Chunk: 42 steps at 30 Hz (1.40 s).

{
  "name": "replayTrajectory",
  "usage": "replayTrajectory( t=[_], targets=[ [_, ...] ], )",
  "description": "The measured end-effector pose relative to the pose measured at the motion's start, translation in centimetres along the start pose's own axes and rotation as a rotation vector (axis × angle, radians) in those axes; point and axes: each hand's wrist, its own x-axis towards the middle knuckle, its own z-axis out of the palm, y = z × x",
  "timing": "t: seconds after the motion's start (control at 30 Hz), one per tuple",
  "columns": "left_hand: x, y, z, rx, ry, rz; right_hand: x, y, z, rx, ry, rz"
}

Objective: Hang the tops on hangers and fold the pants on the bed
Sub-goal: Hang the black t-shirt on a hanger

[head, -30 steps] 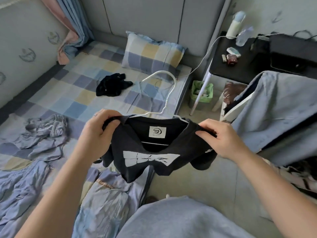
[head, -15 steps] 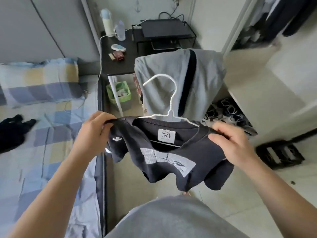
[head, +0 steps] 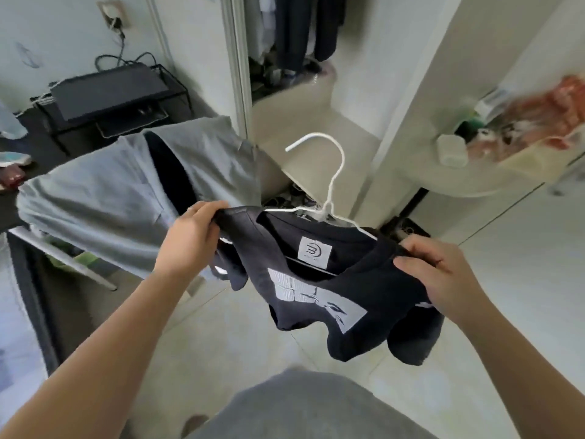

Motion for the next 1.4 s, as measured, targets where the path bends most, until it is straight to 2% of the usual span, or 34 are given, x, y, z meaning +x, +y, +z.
replayTrajectory(
  t=[0.1, 0.23, 0.33, 0.47, 0.67, 0.77, 0.87, 1.03, 1.2, 1.4],
  targets=[
    [3.4, 2.4, 1.9, 0.011, -0.048, 0.032, 0.0, 1.4, -1.9, 0.059, 0.069, 0.101],
    [6.2, 5.3, 4.1, -0.065, -0.069, -0.056, 0.3, 2.0, -2.0, 0.224, 0.155, 0.208],
    [7.0, 7.1, 5.4, -0.182, -0.244, -0.094, 1.7, 1.9, -0.3, 0.396, 0.178, 0.263],
    [7.6, 7.8, 6.1, -0.334, -0.427, -0.008, 5.9, 1.1, 2.8, 0.574, 0.224, 0.298],
    [11.1, 6.8, 3.8, -0.48, -0.586, 0.079, 14.7, -1.0, 7.3, 0.835, 0.2, 0.319],
    [13.5, 5.3, 2.4, -0.527, -0.643, 0.126, 19.3, -3.0, 8.7, 0.937, 0.172, 0.257],
    [16.5, 3.2, 1.0, -0.478, -0.674, 0.183, 24.1, -5.5, 9.4, 0.947, 0.205, 0.167],
    [21.4, 1.0, -1.0, -0.401, -0.653, 0.28, 30.0, -9.4, 10.2, 0.685, 0.412, 0.078],
    [27.5, 1.5, -3.2, -0.251, -0.453, 0.35, 35.6, -14.3, 9.6, 0.565, 0.57, -0.033],
    [35.9, 3.7, -8.0, -0.232, -0.279, 0.496, 42.5, -20.8, 5.1, 0.513, 0.626, -0.231]
  ],
)
